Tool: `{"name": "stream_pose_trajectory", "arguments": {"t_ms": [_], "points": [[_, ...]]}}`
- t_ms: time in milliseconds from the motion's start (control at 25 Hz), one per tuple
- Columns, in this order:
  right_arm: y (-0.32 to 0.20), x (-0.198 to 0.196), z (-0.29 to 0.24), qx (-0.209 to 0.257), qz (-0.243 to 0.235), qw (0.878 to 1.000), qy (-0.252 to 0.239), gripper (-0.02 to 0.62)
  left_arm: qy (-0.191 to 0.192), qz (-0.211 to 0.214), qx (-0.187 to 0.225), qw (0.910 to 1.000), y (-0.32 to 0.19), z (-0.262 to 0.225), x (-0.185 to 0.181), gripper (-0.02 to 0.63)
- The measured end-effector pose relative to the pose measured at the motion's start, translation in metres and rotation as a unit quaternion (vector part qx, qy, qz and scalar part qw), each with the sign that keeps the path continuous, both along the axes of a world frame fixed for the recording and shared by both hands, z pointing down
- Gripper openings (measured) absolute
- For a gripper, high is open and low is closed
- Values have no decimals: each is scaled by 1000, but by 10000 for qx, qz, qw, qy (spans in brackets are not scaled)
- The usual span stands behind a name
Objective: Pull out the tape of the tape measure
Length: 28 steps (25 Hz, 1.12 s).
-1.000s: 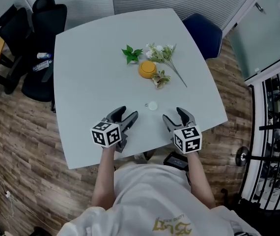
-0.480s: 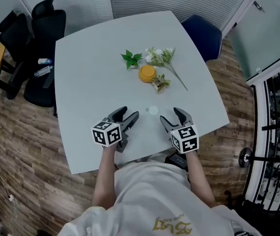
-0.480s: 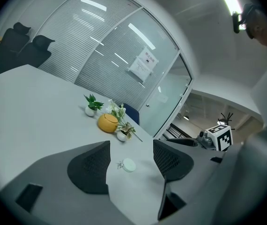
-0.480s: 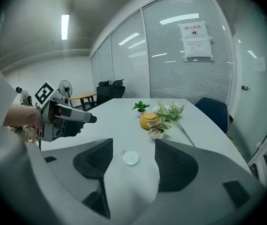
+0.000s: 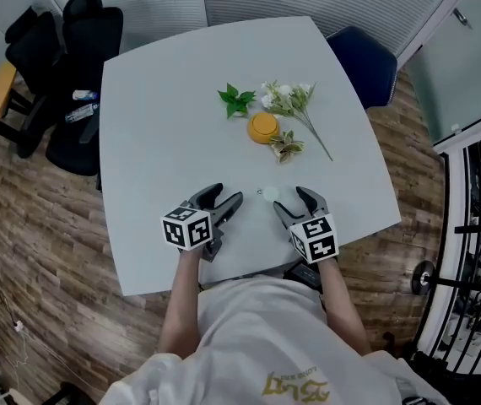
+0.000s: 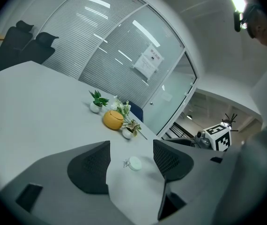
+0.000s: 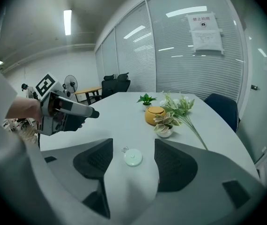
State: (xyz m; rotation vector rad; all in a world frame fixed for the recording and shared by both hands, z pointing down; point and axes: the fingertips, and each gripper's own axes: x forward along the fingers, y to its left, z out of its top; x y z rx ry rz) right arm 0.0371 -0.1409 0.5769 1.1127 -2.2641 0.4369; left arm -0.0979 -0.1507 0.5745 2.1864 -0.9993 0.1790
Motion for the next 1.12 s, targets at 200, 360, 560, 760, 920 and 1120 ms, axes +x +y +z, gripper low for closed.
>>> {"name": "stream_pose_trajectory", "arguments": {"t_ms": [200, 360, 560, 760, 920, 1120], "points": [[-1, -6, 20, -187, -196, 9995, 162, 290, -30, 81, -156, 9998, 0, 13, 4, 272], [-3, -12, 35, -318, -339, 9985, 276, 290, -32, 146, -317, 9994, -1, 25, 7, 272], [-3, -13, 57, -527, -431, 9967, 446, 290, -57, 293, -506, 9983, -2, 41, 16, 272], [-9, -20, 73, -721, -559, 9942, 563, 290, -69, 391, -694, 9968, -6, 55, 20, 272], [-15, -23, 81, -819, -663, 9920, 690, 290, -36, 415, -803, 9959, -11, 64, 24, 272], [-19, -29, 91, -917, -973, 9871, 878, 288, 20, 441, -923, 9948, -14, 72, 28, 272]]}}
